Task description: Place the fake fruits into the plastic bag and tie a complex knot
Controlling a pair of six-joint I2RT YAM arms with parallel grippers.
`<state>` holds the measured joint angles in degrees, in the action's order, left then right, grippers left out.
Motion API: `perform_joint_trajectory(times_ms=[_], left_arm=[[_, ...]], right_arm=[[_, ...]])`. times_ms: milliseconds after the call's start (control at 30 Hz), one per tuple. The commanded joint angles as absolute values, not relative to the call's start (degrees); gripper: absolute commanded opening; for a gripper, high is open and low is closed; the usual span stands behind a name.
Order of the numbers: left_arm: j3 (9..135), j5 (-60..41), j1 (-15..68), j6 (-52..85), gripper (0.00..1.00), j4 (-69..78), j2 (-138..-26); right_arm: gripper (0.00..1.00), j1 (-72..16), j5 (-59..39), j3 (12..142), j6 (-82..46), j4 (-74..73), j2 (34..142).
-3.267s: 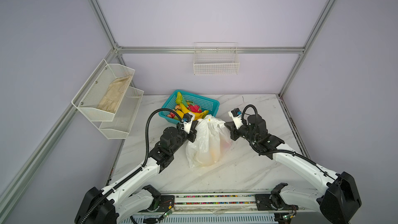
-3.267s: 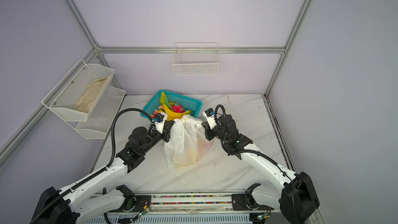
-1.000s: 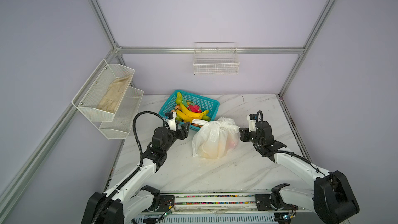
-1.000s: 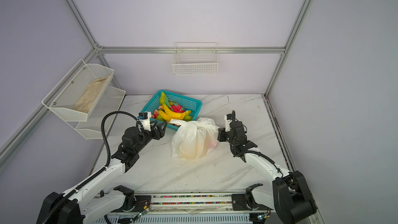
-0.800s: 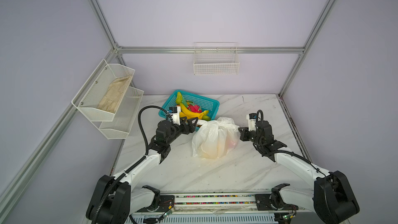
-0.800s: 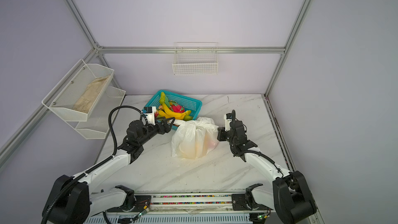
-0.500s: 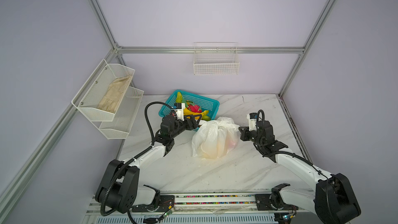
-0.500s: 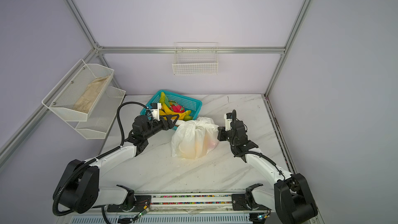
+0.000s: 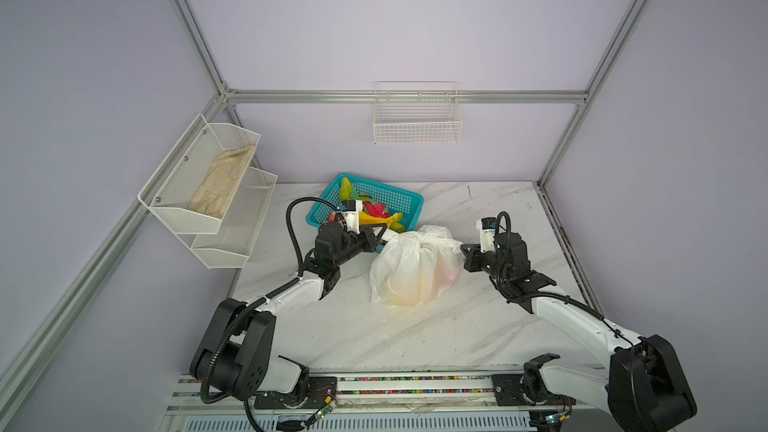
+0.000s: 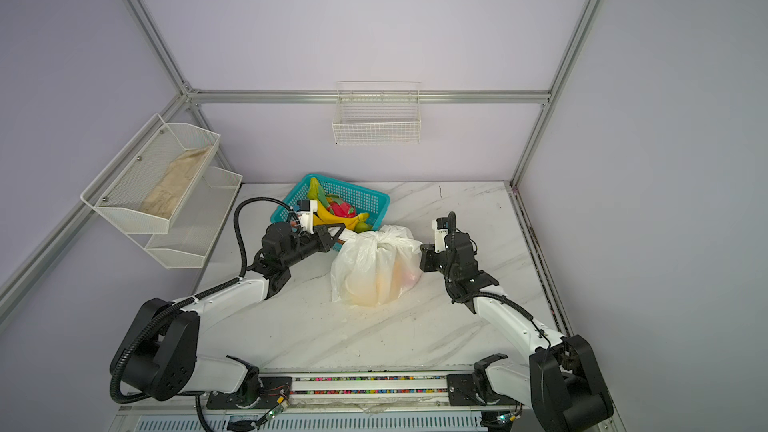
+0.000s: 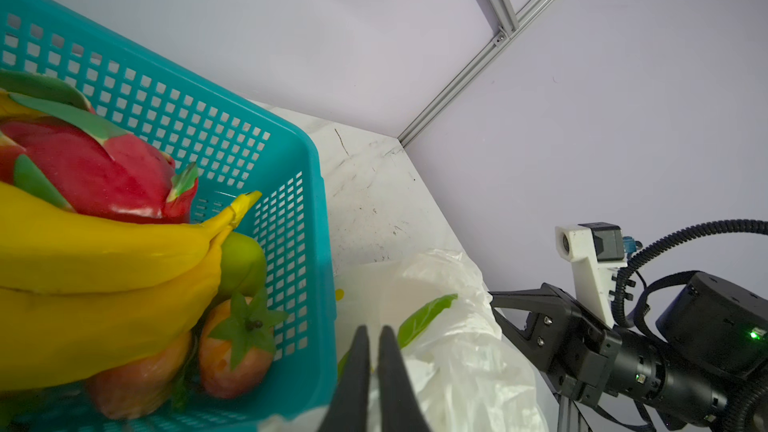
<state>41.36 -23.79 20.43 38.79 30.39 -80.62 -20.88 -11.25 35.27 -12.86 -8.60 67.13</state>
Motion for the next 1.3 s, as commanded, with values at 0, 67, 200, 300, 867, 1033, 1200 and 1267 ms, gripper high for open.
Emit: perform_joint_trajectory(times_ms=[0,67,200,300,867,1033,1200,1267], left_arm=[[40.3,-21.6,20.6,37.4,0.00,31.6,-76.8],[36.9,-17.5,20.6,35.1,0.00,28.8,-73.8],[30.3,-4.5,20.2,28.7,0.00,20.7,-68.0],[28.2,2.2,20.0,26.0,0.00,15.9,-66.1],[26.2,1.3,19.8,20.8,0.81,16.2,-54.9],[26.6,18.3,19.1,14.1,1.00,12.2,-48.8],[25.6,31.3,15.6,4.9,1.00,17.2,-50.4],[25.2,32.7,12.9,2.4,1.00,20.3,-53.5]], right_arm=[[0.00,-20.9,-8.9,36.2,-14.5,-7.8,64.9],[0.00,-20.8,-7.3,34.9,-16.3,-7.4,64.0],[0.00,-17.9,-8.2,31.2,-19.5,-7.4,63.5],[0.00,-14.9,-10.0,28.9,-20.9,-8.1,63.7],[0.67,-12.0,-9.8,30.6,-15.6,-12.9,53.5],[0.84,-12.0,5.4,34.2,-11.6,-14.0,56.1],[0.97,-12.0,17.7,33.1,-11.6,-25.2,65.1],[0.97,-12.0,22.2,32.7,-9.5,-30.3,70.0]])
